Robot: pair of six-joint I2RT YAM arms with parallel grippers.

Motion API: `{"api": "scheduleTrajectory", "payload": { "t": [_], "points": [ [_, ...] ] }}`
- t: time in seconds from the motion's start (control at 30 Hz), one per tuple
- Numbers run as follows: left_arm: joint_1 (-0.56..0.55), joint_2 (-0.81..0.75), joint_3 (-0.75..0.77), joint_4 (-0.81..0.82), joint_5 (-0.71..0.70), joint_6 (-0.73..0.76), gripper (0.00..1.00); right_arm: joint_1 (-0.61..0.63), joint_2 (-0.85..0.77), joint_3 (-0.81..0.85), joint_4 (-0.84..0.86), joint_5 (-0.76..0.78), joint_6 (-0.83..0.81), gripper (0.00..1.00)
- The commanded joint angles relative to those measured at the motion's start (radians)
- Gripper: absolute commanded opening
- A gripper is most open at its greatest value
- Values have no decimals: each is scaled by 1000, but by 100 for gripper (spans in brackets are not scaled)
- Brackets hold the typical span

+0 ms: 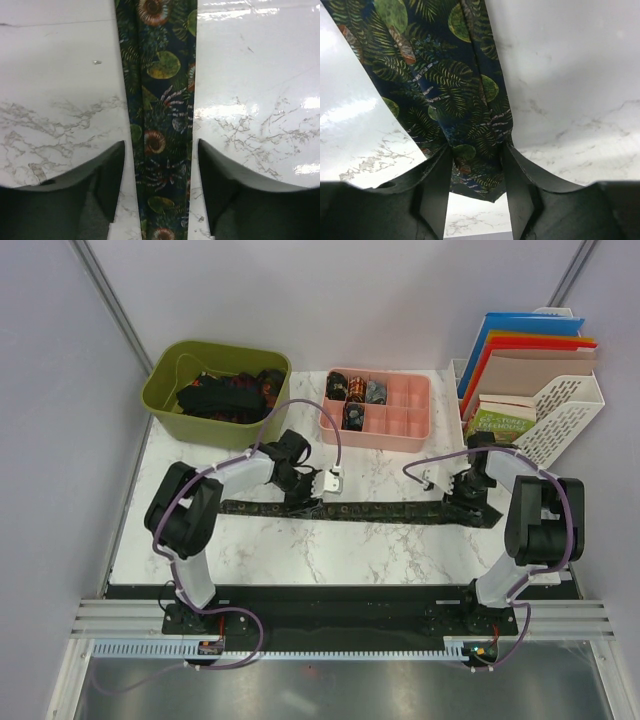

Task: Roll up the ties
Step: Flatten out the tie at the center of the board.

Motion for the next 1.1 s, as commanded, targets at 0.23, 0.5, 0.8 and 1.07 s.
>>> {"api": "scheduleTrajectory", "payload": {
  "t": [0.23,0.5,0.8,1.07],
  "points": [
    [342,-390,-93,-132,148,46,100,-21,-37,143,-168,-86,-7,80],
    [788,-343,-82,-421,131,462,98,209,-124,172,-145,-212,188,82],
    [889,-239,-99,-392,176,680,91,559,24,244,88,-261,508,73],
    [890,-190,-165,-295,228,758,84,699,73,291,441,-388,866,59]
  ]
}}
